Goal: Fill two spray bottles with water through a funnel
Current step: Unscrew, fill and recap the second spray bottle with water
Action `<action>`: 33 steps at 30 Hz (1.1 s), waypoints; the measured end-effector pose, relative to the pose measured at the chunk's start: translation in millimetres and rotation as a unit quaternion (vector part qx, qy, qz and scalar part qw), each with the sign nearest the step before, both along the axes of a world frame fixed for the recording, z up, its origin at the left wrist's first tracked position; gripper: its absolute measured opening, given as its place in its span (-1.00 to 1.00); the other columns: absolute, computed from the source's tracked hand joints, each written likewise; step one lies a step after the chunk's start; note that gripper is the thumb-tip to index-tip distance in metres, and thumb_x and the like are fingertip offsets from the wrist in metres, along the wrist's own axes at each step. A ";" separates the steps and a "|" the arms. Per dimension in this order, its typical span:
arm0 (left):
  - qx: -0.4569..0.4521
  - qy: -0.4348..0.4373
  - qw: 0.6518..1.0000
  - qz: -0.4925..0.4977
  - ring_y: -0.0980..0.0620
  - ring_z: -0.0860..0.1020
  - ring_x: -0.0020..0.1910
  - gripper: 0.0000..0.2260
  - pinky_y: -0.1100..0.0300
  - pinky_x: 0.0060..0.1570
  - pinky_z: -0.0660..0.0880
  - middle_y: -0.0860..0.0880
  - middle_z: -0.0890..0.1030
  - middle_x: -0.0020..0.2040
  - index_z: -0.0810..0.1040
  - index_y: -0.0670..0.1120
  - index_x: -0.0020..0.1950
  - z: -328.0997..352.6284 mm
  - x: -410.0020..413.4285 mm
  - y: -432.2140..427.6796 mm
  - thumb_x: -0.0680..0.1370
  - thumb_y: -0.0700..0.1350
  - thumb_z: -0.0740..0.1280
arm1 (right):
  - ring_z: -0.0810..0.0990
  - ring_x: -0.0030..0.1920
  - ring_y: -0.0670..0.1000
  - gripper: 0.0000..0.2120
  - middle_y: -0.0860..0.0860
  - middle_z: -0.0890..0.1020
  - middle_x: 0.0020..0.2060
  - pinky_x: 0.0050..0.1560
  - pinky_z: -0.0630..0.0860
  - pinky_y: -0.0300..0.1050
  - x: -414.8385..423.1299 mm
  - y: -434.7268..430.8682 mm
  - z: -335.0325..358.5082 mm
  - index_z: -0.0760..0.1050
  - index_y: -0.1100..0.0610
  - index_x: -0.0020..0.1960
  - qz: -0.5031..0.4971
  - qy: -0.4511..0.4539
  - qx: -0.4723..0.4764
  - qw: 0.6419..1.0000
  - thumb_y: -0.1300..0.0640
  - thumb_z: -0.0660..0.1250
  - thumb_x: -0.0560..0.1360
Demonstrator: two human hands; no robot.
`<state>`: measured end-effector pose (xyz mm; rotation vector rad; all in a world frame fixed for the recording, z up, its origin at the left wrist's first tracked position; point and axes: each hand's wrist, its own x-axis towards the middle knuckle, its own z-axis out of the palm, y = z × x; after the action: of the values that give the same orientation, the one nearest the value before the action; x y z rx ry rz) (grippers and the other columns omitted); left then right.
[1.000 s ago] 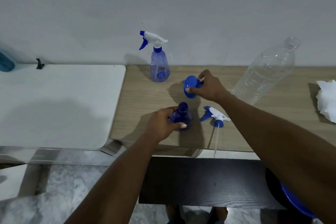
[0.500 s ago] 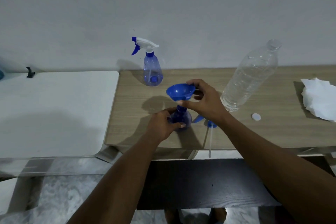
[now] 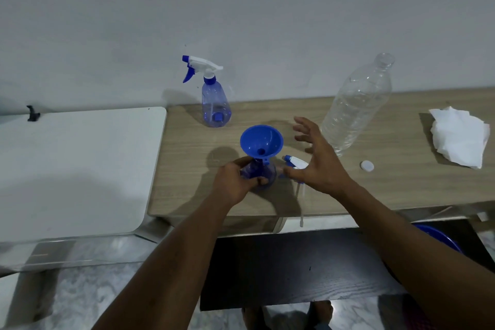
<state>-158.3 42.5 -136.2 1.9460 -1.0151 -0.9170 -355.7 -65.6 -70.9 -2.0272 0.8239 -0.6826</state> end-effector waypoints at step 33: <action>-0.005 -0.013 1.000 -0.010 0.12 0.63 -0.04 -0.51 0.09 0.06 0.59 0.19 0.66 -0.08 0.61 0.17 0.16 2.4 -3.3 -9.0 0.28 0.04 0.64 | 0.66 -0.10 0.03 -0.27 -0.05 0.68 -0.15 0.03 0.59 0.05 -38.1 -84.1 100.9 0.38 -0.10 0.16 0.050 0.280 -0.124 0.951 -0.28 0.64 0.13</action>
<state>-161.6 33.5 -133.8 1.9474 -1.0543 -0.8992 -393.9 -149.7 30.0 -2.5239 0.9790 -0.1454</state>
